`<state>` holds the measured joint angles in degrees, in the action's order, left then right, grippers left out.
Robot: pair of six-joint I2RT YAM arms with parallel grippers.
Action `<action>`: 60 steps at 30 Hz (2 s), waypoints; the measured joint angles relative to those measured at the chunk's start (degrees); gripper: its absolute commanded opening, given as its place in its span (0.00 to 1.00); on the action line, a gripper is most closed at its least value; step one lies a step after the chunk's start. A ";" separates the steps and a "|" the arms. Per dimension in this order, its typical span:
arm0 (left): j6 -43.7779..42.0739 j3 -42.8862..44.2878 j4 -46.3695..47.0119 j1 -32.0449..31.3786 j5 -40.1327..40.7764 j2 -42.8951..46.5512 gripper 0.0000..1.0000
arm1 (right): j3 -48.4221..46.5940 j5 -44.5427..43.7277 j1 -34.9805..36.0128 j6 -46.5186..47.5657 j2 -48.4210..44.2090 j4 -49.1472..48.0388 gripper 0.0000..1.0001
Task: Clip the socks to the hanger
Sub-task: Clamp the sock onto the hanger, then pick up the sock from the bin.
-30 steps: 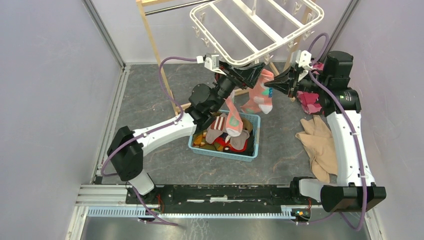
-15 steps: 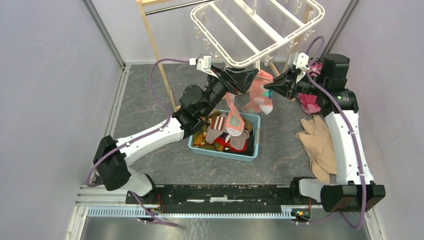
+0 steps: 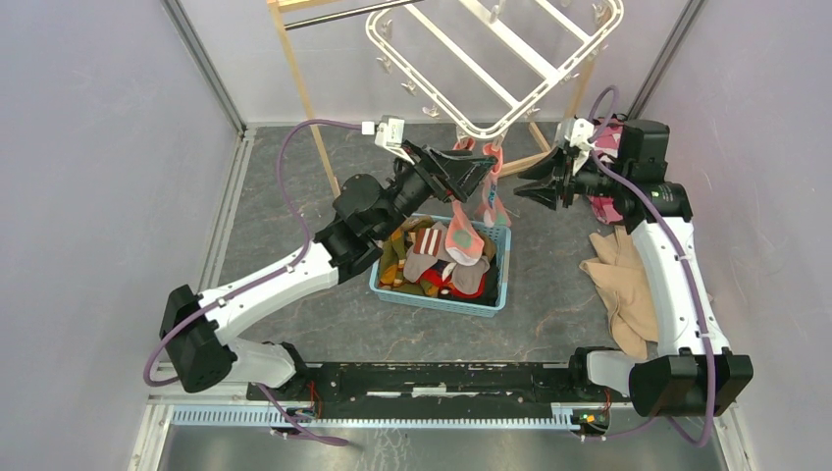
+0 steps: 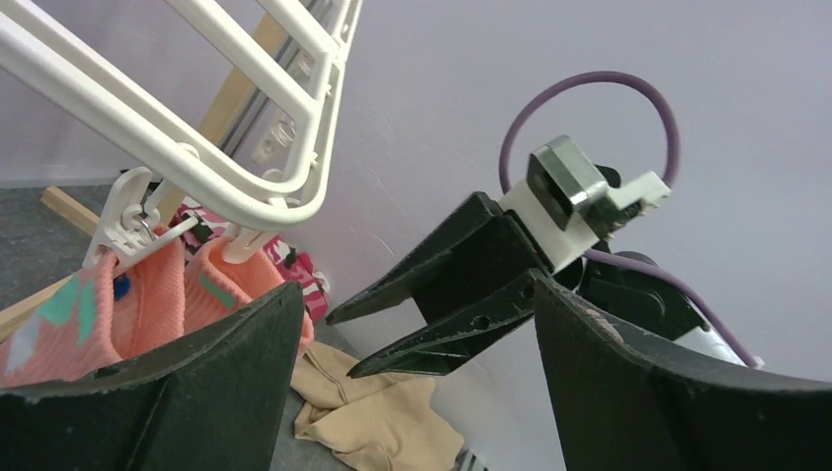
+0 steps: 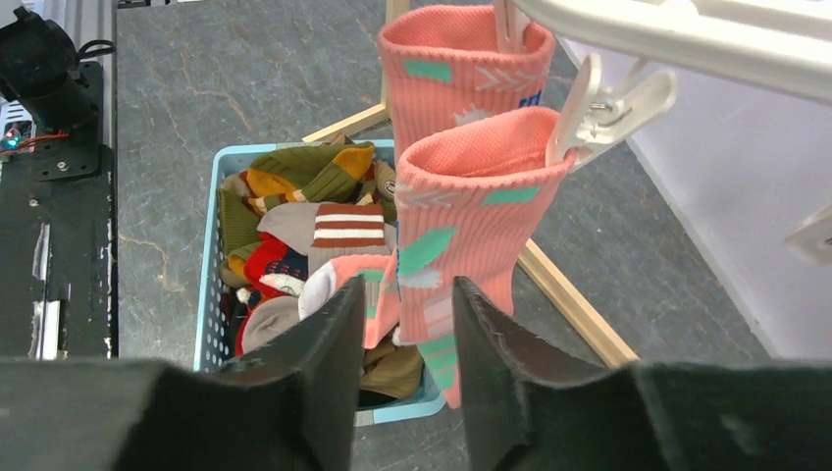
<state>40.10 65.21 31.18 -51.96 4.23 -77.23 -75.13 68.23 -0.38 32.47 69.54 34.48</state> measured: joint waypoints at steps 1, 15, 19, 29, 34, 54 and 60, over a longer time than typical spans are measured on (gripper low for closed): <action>-0.02 0.00 -0.35 0.00 -0.37 0.39 0.92 | 0.13 -0.20 0.00 0.00 0.00 0.22 0.52; -8.55 -9.46 -14.51 1.03 -4.00 16.35 1.00 | 11.63 -7.82 0.00 0.70 -3.02 -1.20 0.70; -11.78 -17.35 -16.02 2.19 -0.35 23.02 1.00 | 15.87 -9.99 0.00 -0.52 -3.39 -3.43 0.71; -17.18 -28.44 -12.87 2.75 1.36 18.27 1.00 | 26.88 -11.82 0.81 -5.68 -5.35 -22.60 0.69; -20.31 -29.09 -7.96 2.89 1.77 15.52 1.00 | 29.05 -12.79 4.94 -9.90 -3.80 -33.42 0.52; -29.24 -32.02 0.11 3.80 8.68 14.32 0.84 | 25.73 -27.28 18.21 -43.45 7.04 -70.86 0.17; -29.22 -32.02 2.64 3.96 9.25 12.33 0.84 | 26.29 -29.18 20.81 -47.67 8.22 -73.55 0.49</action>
<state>10.87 33.19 33.82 -48.01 13.47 -64.90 -48.84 39.05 20.43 -15.20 77.76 -39.07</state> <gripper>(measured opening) 0.828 0.374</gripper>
